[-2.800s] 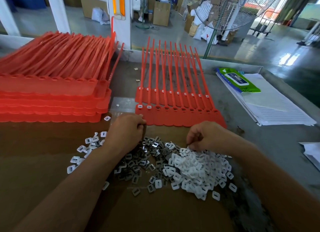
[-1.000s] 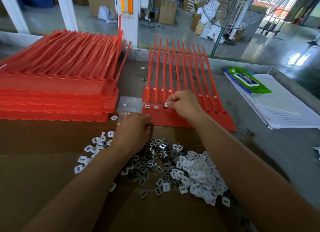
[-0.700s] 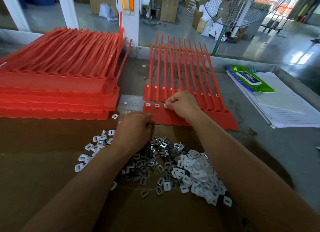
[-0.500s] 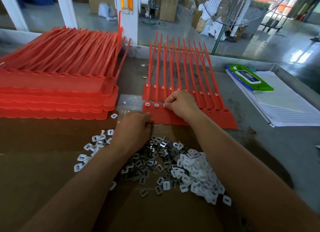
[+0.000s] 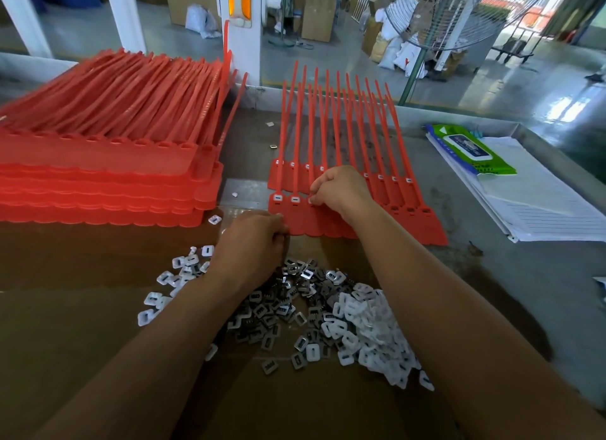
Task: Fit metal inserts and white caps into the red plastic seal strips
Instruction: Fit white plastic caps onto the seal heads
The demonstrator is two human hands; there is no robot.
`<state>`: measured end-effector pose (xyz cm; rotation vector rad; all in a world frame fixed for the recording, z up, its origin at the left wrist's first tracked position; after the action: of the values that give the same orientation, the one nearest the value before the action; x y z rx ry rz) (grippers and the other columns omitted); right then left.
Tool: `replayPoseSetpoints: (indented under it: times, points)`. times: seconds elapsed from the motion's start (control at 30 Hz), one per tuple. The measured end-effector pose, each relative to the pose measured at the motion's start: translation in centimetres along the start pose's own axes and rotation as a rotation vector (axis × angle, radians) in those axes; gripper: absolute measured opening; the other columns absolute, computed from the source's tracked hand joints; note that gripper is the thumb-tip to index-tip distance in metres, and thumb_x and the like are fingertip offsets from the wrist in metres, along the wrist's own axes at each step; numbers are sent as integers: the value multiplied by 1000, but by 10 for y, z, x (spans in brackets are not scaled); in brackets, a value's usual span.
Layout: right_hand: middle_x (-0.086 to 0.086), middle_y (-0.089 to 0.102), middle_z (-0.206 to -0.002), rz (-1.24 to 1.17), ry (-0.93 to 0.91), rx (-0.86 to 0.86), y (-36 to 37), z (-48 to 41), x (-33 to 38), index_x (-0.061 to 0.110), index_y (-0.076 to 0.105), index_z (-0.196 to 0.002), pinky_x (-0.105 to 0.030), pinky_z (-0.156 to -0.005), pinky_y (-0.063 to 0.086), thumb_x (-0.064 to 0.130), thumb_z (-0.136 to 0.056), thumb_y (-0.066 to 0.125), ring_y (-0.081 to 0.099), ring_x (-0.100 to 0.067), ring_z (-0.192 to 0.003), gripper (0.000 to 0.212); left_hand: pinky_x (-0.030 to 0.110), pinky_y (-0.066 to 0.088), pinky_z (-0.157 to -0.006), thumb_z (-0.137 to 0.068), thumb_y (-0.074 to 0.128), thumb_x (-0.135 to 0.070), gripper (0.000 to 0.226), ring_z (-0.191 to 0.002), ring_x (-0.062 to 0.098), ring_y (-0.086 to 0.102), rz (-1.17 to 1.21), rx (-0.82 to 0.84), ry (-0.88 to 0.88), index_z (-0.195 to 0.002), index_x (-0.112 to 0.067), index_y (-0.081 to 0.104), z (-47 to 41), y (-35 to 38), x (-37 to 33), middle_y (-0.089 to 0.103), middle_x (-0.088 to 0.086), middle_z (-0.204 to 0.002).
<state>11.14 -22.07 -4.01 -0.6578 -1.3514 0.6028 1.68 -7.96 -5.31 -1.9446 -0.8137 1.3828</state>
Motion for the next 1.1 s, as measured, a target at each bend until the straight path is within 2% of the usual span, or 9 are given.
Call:
replayPoseSetpoints:
  times: [0.1, 0.17, 0.37, 0.43, 0.5, 0.6, 0.8, 0.93, 1.1]
  points:
    - [-10, 65, -108, 25, 56, 32, 1, -4, 3, 7, 68, -98, -35, -89, 50, 9, -73, 71, 59, -26, -104, 26, 34, 46, -87, -82, 52, -5, 21, -100, 26, 59, 4, -2, -2, -93, -5, 70, 0, 1, 0, 66, 11, -107]
    - [-10, 65, -109, 55, 61, 23, 2, -7, 3, 5, 67, -101, -37, -91, 49, 11, -71, 75, 59, -25, -105, 32, 35, 46, -86, -82, 52, -4, 21, -99, 27, 60, 2, 0, -3, -93, -4, 70, 0, 1, 1, 66, 12, -107]
    - [-12, 67, -99, 59, 16, -1, 3, -6, -3, 2, 69, -92, -37, -86, 51, 11, -76, 71, 62, -24, -94, 18, 37, 45, -89, -83, 52, -6, 22, -104, 24, 58, -6, 6, -11, -96, -7, 70, 0, 0, 1, 65, 8, -111]
    - [-10, 67, -93, 72, -31, -13, 3, -3, -3, 2, 69, -88, -32, -76, 51, 12, -77, 71, 62, -18, -82, 15, 37, 46, -87, -83, 52, -6, 22, -101, 24, 59, -15, 7, -6, -94, -6, 70, 0, 0, 1, 66, 8, -109]
    - [-2, 66, -83, 55, -61, -20, 3, 0, -6, 9, 67, -77, -24, -60, 44, 12, -77, 71, 55, -7, -68, 5, 37, 46, -86, -82, 51, -6, 22, -100, 25, 59, -23, 8, 2, -94, -6, 70, 0, 0, 1, 66, 9, -107]
    - [10, 54, -75, 7, -93, 7, 0, 5, -8, 25, 56, -65, -23, -68, 39, 14, -79, 70, 52, -8, -77, 22, 38, 46, -86, -83, 50, -6, 23, -101, 25, 59, -37, 21, -1, -95, -5, 70, 0, 0, 1, 66, 10, -108]
    - [10, 60, -76, -190, -121, 108, -23, 27, -11, 23, 62, -74, -17, -61, 37, 11, -83, 64, 54, -3, -74, 15, 31, 43, -92, -84, 50, -5, 25, -107, 22, 57, -33, 16, -2, -99, -8, 69, -1, 1, 1, 63, 7, -116]
    - [10, 63, -75, -122, -156, 178, -40, 55, -19, 22, 63, -76, -15, -61, 40, 14, -83, 65, 56, -2, -68, 11, 26, 36, -98, -86, 48, -7, 28, -114, 16, 52, -35, 39, -22, -106, -11, 67, -3, 3, 4, 59, 3, -123]
    - [13, 64, -72, 70, -199, 415, -57, 91, -31, 22, 66, -82, -10, -64, 41, 15, -80, 68, 57, 9, -63, 8, 25, 35, -98, -85, 50, -7, 27, -114, 15, 52, -35, 27, -29, -107, -10, 66, -3, 3, 4, 59, 2, -122]
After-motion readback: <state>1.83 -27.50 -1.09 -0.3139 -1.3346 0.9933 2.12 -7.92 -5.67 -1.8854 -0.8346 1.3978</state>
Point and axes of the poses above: each hand's wrist, its own z-axis away from the middle knuckle, its own y-axis out of the palm, x = y × z, the point moved 2 cm from there along -z, towards the middle knuckle
